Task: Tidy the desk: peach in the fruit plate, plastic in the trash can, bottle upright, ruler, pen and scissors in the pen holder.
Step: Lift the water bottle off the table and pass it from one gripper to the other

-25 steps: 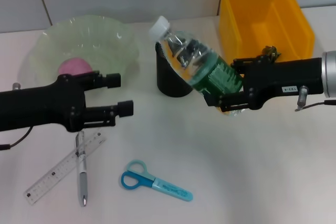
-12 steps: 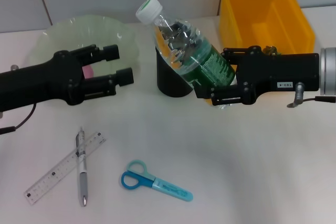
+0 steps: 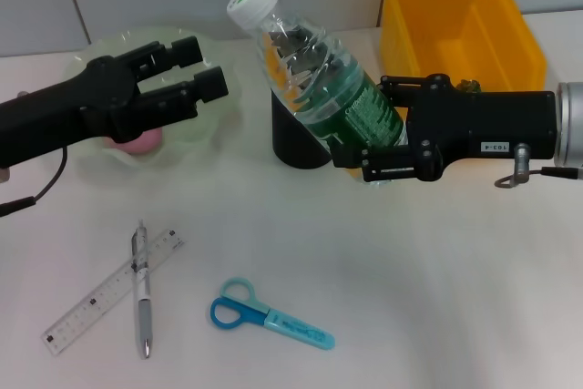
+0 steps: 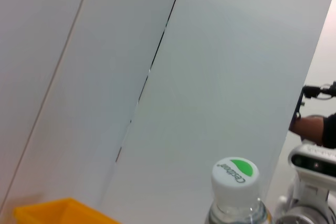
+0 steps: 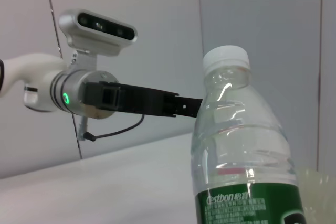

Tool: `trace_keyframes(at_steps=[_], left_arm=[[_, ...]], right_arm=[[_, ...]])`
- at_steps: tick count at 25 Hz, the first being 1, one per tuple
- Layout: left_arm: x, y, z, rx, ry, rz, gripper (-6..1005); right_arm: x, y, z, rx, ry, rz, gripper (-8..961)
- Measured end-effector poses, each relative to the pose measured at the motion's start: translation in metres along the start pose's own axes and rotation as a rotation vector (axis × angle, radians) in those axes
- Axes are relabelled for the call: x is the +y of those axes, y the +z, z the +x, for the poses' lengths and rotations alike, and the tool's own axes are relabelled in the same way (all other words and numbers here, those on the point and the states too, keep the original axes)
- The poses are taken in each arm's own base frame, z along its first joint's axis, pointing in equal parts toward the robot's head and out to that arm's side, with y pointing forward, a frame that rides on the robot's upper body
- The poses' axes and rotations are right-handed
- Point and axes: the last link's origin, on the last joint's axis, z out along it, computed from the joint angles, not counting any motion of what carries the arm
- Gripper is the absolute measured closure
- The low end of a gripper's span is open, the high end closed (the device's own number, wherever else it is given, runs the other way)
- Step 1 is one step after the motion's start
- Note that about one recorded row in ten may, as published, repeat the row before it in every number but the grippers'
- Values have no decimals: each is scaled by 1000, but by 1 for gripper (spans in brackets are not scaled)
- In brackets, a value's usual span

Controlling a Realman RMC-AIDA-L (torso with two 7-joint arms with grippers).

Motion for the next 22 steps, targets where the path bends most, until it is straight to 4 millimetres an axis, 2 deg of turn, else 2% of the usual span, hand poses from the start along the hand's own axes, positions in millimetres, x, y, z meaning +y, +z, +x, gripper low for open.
trace_keyframes(at_steps=[22], left_arm=[[4, 14, -2, 117, -60, -43, 186]], right_arm=[[2, 8, -4, -67, -10, -31, 196]])
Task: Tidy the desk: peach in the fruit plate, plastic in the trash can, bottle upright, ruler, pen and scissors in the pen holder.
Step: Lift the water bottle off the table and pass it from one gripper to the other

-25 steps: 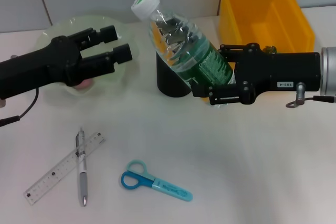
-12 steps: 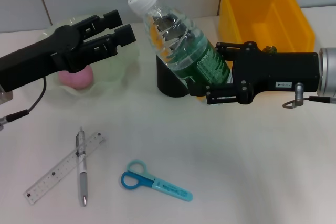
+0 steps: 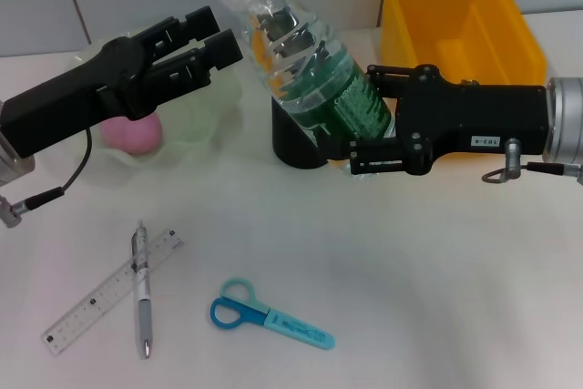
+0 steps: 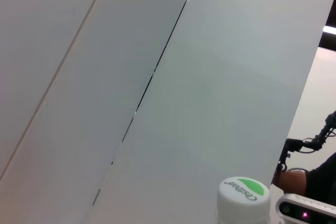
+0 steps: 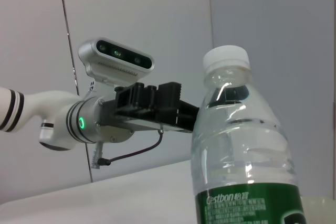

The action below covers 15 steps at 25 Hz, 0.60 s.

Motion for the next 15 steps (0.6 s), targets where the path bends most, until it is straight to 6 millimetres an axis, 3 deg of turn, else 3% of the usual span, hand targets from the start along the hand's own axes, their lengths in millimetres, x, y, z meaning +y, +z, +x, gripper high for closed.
trace_keyframes(at_steps=[15], left_arm=[[2, 8, 0, 83, 2, -23, 186]], right_arm=[[-1, 11, 7, -38, 16, -35, 197]])
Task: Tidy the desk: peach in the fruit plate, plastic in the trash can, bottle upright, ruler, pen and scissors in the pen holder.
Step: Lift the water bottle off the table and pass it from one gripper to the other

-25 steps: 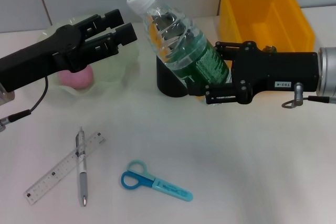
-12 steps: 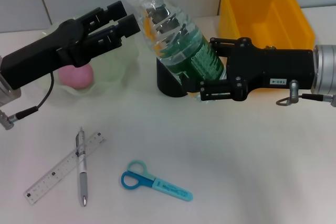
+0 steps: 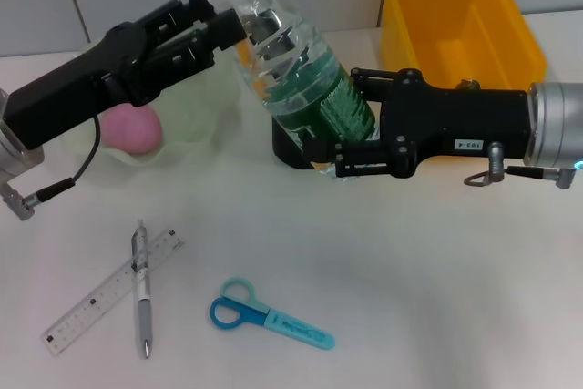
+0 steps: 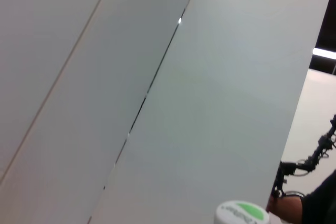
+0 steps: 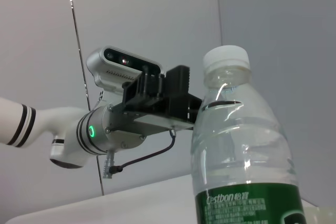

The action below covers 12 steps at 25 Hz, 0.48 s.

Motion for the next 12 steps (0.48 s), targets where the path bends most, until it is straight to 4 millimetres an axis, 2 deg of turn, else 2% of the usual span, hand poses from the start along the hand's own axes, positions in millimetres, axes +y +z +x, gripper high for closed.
trace_keyframes(at_steps=[12], left_arm=[[2, 1, -1, 59, 14, -5, 187]], right_arm=[[-1, 7, 3, -34, 8, -14, 199]])
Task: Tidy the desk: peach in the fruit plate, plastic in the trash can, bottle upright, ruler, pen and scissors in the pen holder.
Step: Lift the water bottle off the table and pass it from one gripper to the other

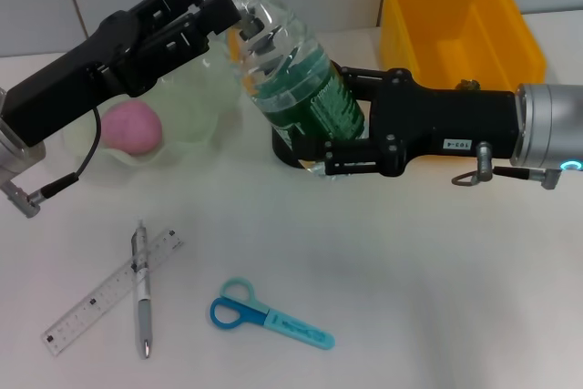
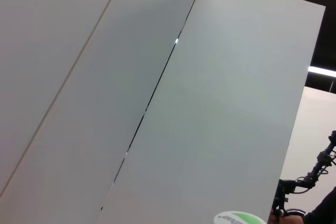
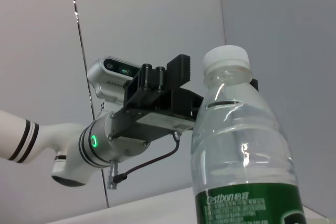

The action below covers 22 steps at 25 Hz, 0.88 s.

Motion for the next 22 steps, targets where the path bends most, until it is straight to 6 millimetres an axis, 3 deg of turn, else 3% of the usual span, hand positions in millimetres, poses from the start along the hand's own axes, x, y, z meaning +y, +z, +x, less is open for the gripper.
trace_keyframes(at_steps=[22], left_arm=[[1, 2, -1, 16, 12, -5, 186]], right_arm=[[3, 14, 2, -11, 13, -40, 202]])
